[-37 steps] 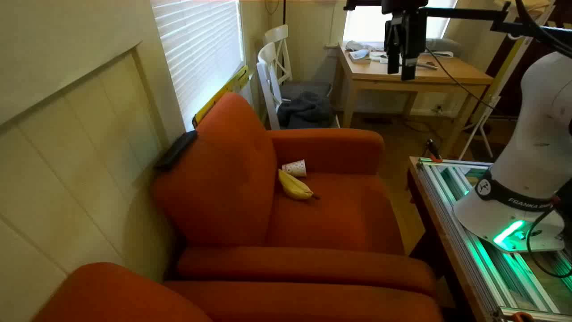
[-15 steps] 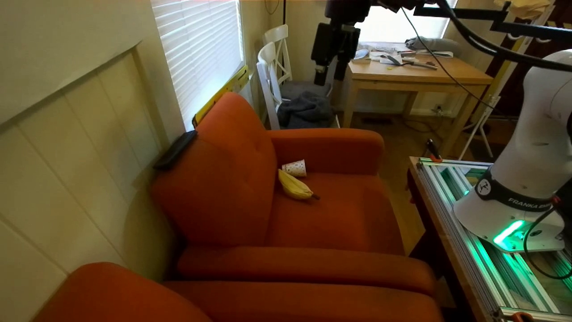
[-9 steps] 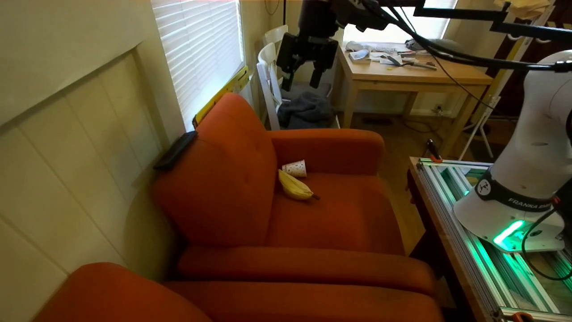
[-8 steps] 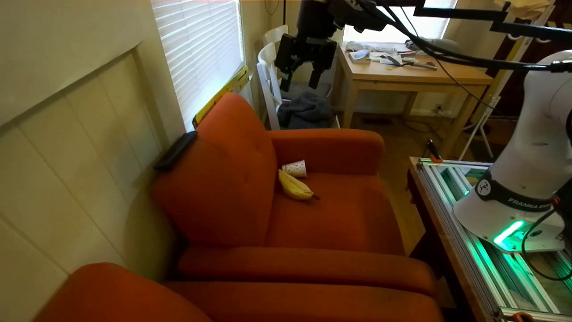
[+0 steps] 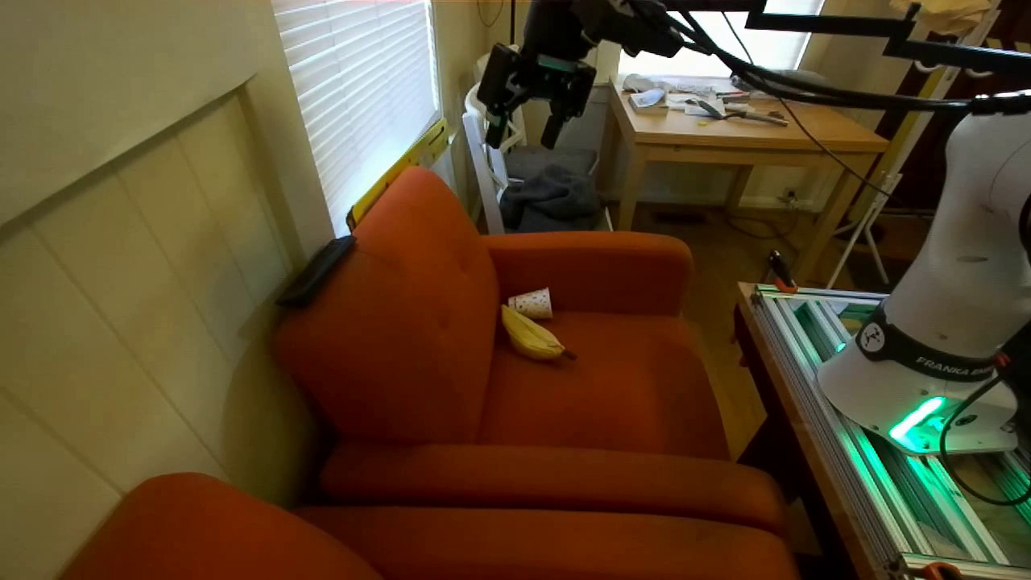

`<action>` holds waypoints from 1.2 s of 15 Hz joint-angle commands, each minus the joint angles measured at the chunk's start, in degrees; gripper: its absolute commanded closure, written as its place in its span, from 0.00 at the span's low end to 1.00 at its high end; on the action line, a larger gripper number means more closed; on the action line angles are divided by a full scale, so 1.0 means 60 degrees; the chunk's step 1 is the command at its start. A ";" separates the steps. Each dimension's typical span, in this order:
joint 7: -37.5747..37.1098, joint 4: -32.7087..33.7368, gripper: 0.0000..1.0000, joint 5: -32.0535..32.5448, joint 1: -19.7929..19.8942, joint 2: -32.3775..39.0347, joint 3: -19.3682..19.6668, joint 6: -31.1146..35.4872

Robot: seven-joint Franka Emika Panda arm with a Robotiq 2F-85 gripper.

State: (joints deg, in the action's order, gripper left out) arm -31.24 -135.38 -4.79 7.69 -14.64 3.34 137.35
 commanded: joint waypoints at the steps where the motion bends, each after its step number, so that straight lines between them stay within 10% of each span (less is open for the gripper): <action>1: -0.1235 0.0282 0.00 0.0374 0.0328 0.0761 -0.0331 0.1597; 18: -0.1038 0.2657 0.00 -0.0142 -0.0551 0.4287 -0.0041 0.3141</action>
State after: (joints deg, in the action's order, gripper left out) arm -38.96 -123.15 -3.51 5.83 7.22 2.20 155.51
